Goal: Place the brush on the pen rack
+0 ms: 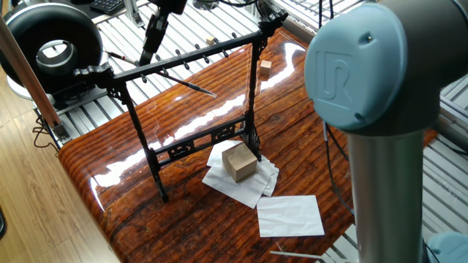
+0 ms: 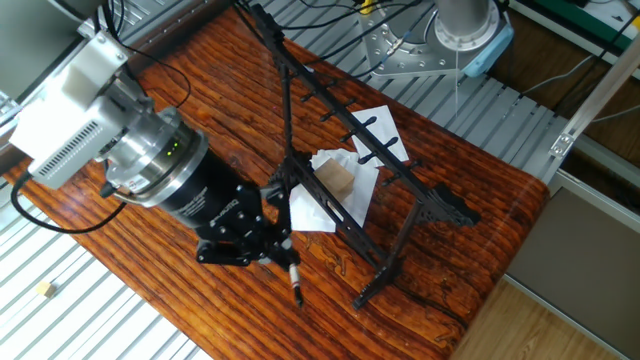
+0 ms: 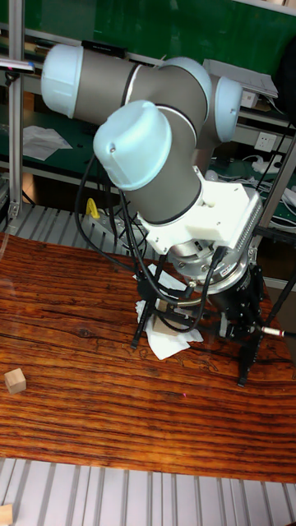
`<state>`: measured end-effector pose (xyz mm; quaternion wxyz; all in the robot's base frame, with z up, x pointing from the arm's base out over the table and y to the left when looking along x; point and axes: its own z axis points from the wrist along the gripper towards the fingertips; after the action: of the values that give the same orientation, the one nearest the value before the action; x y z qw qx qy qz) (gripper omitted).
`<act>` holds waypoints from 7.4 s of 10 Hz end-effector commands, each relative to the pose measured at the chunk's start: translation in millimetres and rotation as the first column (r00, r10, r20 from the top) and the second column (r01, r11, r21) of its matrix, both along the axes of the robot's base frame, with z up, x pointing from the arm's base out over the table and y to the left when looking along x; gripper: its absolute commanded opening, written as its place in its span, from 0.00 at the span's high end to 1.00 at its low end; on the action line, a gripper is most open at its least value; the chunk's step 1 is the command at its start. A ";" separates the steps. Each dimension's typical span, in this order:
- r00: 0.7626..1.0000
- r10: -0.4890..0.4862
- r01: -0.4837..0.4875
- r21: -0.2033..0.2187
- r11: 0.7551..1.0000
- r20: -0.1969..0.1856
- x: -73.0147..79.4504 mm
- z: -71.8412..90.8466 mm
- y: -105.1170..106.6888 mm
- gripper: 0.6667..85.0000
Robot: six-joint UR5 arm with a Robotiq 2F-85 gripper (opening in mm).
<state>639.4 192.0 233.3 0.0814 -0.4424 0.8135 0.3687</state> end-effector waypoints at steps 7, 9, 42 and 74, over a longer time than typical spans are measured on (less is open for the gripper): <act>0.998 0.066 -0.066 -0.017 0.998 -0.004 -17.9 -11.7 -27.7 1.00; 0.998 0.059 -0.059 -0.073 0.996 -0.001 -13.4 -22.8 -36.8 1.00; 0.990 -0.107 0.085 -0.218 0.972 -0.089 -45.1 -27.8 -118.5 1.00; 0.998 -0.056 0.055 -0.090 0.994 -0.014 -72.0 -17.3 -117.2 1.00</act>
<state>568.2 69.1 210.3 0.0531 -0.4077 0.8510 0.3266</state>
